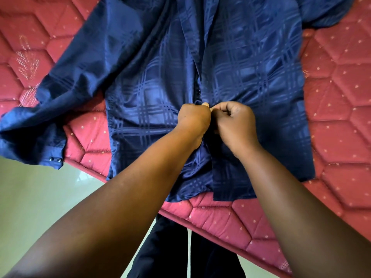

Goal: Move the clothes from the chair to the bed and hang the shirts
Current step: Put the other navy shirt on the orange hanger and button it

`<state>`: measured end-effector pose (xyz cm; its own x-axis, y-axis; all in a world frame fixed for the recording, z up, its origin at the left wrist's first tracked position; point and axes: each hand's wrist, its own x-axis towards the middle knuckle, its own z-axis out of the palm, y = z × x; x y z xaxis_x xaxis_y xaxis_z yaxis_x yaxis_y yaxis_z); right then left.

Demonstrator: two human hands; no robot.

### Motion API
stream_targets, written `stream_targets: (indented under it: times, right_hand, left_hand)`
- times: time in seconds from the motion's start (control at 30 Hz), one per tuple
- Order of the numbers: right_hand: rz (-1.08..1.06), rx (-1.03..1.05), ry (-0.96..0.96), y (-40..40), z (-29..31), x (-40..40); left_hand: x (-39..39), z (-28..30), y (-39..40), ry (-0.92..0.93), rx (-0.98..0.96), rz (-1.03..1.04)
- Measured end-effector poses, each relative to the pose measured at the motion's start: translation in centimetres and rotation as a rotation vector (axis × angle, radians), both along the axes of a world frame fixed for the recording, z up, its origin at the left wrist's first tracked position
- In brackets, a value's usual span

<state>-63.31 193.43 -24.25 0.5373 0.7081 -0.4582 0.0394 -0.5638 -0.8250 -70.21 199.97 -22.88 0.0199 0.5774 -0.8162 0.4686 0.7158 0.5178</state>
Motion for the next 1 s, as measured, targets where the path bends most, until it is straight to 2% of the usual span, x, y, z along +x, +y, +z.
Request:
stream_targets:
  times: [0.17,0.33,0.4,0.5,0.63,0.77,0.83,0.9,0.97,1.0]
  right_hand:
    - [-0.034,-0.085,0.105,0.6,0.6,0.3]
    - [-0.023,-0.206,0.333,0.5,0.7,1.0]
    - [0.023,-0.27,0.285,0.4,0.5,1.3]
    - [0.019,-0.261,0.088,0.6,0.3,1.8]
    - [-0.001,-0.204,0.03,1.4,1.4,2.6]
    - [0.058,-0.166,-0.011,2.7,2.3,3.2]
    - [0.095,-0.155,-0.013,3.9,2.3,2.9]
    - [0.138,-0.143,-0.042,5.0,1.8,2.4]
    - [0.185,-0.151,-0.128,5.9,1.3,1.9]
    - [0.216,-0.176,-0.201,6.2,1.3,1.8]
  left_hand:
    - [-1.2,-0.8,-1.0,-0.1,0.124,-0.11]
    - [-2.4,-1.7,-1.7,-0.018,0.35,-0.277]
    - [-2.6,-1.5,-1.9,0.043,0.41,-0.334]
    - [-2.6,-0.8,-2.2,0.125,0.468,-0.407]
    - [-3.3,-0.3,-2.9,0.187,0.507,-0.624]
    - [-3.5,0.4,-3.2,0.29,0.449,-0.754]
    - [-3.4,0.3,-2.4,0.264,0.429,-0.646]
    - [-3.6,-0.4,-1.1,0.166,0.413,-0.38]
    - [-3.6,-1.1,0.6,0.082,0.393,-0.159]
    - [-3.4,-1.3,1.4,0.07,0.397,-0.136]
